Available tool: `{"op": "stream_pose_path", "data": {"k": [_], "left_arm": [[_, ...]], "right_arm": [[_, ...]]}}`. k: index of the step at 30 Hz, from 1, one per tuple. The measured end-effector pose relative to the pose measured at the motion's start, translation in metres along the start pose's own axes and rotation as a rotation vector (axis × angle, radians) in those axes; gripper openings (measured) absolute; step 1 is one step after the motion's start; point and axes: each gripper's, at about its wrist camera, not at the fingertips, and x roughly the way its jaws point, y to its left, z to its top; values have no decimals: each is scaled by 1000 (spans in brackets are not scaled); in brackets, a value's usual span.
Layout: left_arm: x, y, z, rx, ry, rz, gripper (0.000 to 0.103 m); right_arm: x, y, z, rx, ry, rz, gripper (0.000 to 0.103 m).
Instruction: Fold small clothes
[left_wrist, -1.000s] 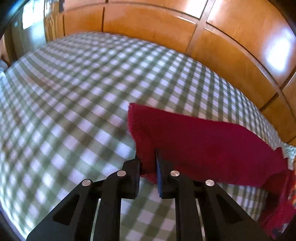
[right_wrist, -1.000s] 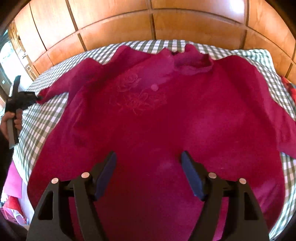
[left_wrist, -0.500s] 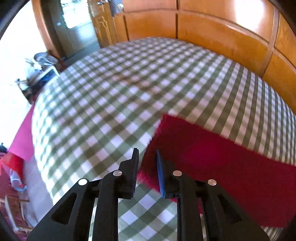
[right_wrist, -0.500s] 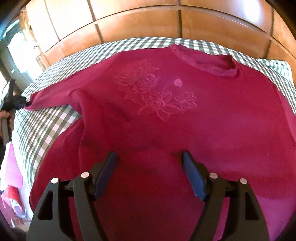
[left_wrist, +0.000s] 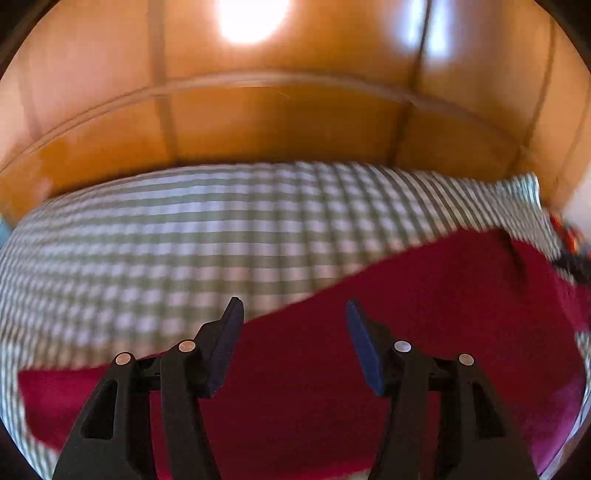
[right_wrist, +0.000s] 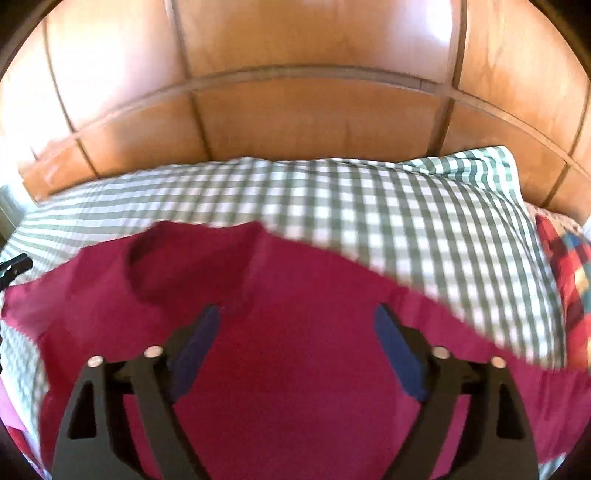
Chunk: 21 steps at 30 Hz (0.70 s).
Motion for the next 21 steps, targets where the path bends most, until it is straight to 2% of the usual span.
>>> {"op": "stream_pose_path", "data": {"k": [3, 5, 7, 9, 10, 11, 12, 14, 15, 17, 21], "left_arm": [[31, -23, 11, 41, 43, -30, 57], [50, -30, 16, 47, 73, -50, 59], [69, -29, 22, 33, 103, -84, 68], [82, -27, 21, 21, 128, -100, 68], [89, -28, 19, 20, 152, -133, 66], [91, -32, 16, 39, 157, -146, 57], [88, -35, 13, 65, 144, -146, 50], [78, -44, 7, 120, 122, -177, 19], [76, -47, 5, 123, 109, -182, 16], [66, -53, 1, 143, 70, -154, 13], [46, -47, 8, 110, -18, -88, 12]], "right_arm": [[29, -14, 16, -41, 52, -43, 90], [47, -18, 20, -59, 80, -33, 91], [63, -20, 21, -81, 119, 1, 92], [77, -20, 20, -108, 162, 15, 91], [81, -19, 17, -123, 181, 37, 85], [80, -18, 14, -130, 188, 63, 71], [77, -16, 13, -137, 185, 79, 64], [69, -8, 10, -180, 181, 79, 16], [64, -2, 8, -212, 171, 55, 9], [52, 10, 6, -275, 124, 0, 7], [31, 9, 30, -250, -10, -46, 7]]}}
